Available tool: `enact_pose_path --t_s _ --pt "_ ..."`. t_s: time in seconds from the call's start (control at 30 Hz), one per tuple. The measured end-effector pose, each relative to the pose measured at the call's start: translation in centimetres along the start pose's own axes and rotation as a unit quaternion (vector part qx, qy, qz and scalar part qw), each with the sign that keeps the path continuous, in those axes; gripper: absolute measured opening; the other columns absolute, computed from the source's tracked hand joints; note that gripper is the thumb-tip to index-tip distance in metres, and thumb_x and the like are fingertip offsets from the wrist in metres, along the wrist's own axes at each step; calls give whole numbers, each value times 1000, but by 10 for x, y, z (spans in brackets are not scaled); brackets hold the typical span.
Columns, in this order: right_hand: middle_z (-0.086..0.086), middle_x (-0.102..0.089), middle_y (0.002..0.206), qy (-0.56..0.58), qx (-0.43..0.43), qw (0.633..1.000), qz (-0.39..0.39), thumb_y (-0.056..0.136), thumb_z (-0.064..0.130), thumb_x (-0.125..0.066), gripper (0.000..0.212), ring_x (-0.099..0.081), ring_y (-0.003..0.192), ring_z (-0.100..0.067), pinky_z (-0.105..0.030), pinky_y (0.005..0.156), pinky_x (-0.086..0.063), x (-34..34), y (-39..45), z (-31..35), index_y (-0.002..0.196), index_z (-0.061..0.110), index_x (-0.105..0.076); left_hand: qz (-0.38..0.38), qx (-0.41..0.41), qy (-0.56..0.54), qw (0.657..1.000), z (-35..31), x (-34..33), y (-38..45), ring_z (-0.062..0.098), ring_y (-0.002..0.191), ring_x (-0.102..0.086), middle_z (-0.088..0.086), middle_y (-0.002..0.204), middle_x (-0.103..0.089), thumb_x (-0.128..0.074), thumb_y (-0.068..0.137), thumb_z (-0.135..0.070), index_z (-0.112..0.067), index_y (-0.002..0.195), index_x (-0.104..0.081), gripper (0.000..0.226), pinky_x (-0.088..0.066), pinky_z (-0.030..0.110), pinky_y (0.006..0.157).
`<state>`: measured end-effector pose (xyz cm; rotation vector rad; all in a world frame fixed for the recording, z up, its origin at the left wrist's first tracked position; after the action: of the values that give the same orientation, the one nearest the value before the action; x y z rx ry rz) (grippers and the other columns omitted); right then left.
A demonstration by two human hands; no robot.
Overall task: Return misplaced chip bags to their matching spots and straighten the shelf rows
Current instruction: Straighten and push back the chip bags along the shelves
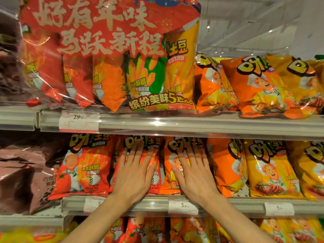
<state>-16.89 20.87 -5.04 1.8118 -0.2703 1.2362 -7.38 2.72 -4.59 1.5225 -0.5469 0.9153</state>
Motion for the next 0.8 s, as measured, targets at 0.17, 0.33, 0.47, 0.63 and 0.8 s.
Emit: enact_pose_path --t_s 0.17,0.33,0.47,0.63,0.8 --pt "-13 -42 153 15 5 1000 4 104 57 -22 61 -31 144 -33 -52 122 -11 -3 3 -2 150 20 -38 -7 1 -1 1000 0 0 0 28 144 -32 10 152 -42 -27 101 -48 -26 146 -44 53 -20 52 118" --pt "-13 -42 150 101 48 992 -63 105 48 -34 55 -35 139 -28 -45 118 -27 24 -6 -11 148 15 -40 -73 13 -84 994 -19 14 -1 31 121 -49 13 129 -57 -38 98 -40 -15 133 -56 47 -35 48 105" --pt "-16 -52 135 116 94 980 -131 100 37 -49 49 -47 126 -31 -44 105 -41 53 -19 -40 141 10 -49 -104 20 -243 964 -61 25 7 20 114 -50 3 119 -54 -47 95 -37 -16 127 -58 40 -40 32 96" --pt "-11 -57 120 113 109 961 -226 90 22 -66 35 -53 112 -28 -38 91 -43 81 -42 -108 122 8 -63 -95 69 -384 916 -132 31 14 7 116 -49 -12 120 -48 -57 92 -37 -29 128 -51 37 -40 27 95" --pt "-13 -55 108 71 35 969 -233 87 22 -62 24 -54 98 -34 -44 81 -42 74 -62 -189 106 8 -64 -20 109 -372 922 -202 22 31 18 136 -35 0 144 -37 -61 87 -54 -23 151 -24 80 -29 25 104"
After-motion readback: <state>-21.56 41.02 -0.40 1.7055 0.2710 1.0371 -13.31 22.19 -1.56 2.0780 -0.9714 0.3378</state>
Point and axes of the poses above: each hand's wrist, its own y-axis towards the middle knuckle, its own x-axis out of the back of the hand, z = x × y, the point moved 3 cm from there along y, towards the middle knuckle
